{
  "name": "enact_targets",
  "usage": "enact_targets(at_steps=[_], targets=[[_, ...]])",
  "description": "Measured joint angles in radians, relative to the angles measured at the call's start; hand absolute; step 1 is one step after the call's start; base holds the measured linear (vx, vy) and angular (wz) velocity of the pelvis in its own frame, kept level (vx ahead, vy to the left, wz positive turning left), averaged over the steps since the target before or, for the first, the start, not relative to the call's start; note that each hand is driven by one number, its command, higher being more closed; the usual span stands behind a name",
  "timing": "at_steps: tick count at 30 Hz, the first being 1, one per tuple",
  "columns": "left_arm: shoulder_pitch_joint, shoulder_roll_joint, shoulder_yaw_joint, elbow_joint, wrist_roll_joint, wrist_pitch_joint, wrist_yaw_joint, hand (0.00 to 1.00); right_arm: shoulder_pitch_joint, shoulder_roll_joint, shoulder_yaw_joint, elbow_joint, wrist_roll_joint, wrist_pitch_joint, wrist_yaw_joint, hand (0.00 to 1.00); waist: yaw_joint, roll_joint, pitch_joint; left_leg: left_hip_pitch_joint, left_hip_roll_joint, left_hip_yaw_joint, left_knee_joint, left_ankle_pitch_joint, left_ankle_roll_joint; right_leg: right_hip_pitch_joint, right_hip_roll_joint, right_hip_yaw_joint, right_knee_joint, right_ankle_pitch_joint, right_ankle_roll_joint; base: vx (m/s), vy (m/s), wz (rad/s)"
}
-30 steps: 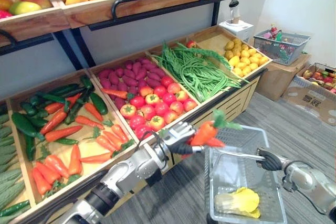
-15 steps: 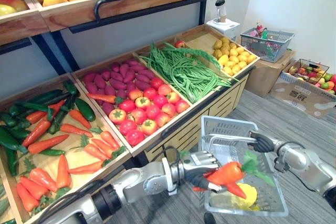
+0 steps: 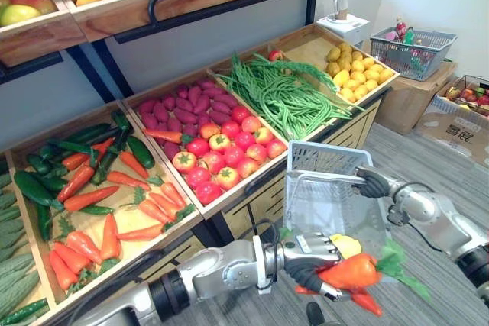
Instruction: Pick vegetable in the basket
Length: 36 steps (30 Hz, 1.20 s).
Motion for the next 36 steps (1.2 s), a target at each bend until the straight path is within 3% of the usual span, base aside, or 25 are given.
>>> enact_targets(at_steps=[12, 15, 29, 30, 36], targets=[[0.0, -0.127, 0.117, 0.293, 0.169, 0.078, 0.036, 1.0, -0.04, 0.049, -0.003, 0.003, -0.001, 0.002, 0.006, 1.0, -0.01, -0.012, 0.008, 0.001, 0.0, 0.0, 0.0, 0.008, 0.006, -0.002, 0.003, -0.002, 0.001, -0.005, -0.008, -0.01, -0.01, 0.0], [-0.002, -0.145, 0.15, 0.345, 0.198, 0.087, 0.042, 1.0, -0.051, 0.064, -0.004, 0.003, -0.001, 0.002, 0.024, 1.0, -0.025, -0.018, 0.012, 0.004, 0.001, 0.005, 0.0, 0.008, 0.006, -0.004, 0.006, 0.005, 0.001, -0.005, -0.008, -0.01, -0.025, -0.08], [-0.011, -0.194, 0.245, 0.468, 0.272, 0.11, 0.072, 1.0, -0.068, 0.066, -0.006, -0.022, 0.002, 0.002, 0.067, 1.0, -0.032, -0.021, 0.014, 0.018, 0.009, 0.06, 0.001, 0.002, -0.004, -0.02, 0.033, 0.056, 0.001, -0.004, -0.009, -0.01, -0.03, -0.12], [-0.011, -0.2, 0.253, 0.478, 0.275, 0.109, 0.072, 0.0, -0.068, 0.066, -0.006, -0.028, 0.002, 0.002, 0.068, 1.0, -0.033, -0.021, 0.014, 0.019, 0.01, 0.063, 0.001, 0.001, -0.006, -0.02, 0.034, 0.058, 0.001, -0.004, -0.009, -0.02, -0.033, -0.05], [-0.017, -0.219, 0.298, 0.498, 0.275, 0.125, 0.074, 0.0, -0.068, 0.064, -0.006, -0.044, 0.004, 0.003, 0.07, 1.0, -0.041, -0.011, 0.025, 0.025, 0.013, 0.078, 0.002, -0.004, -0.013, -0.022, 0.041, 0.072, 0.001, -0.004, -0.009, -0.03, -0.04, -0.07]])
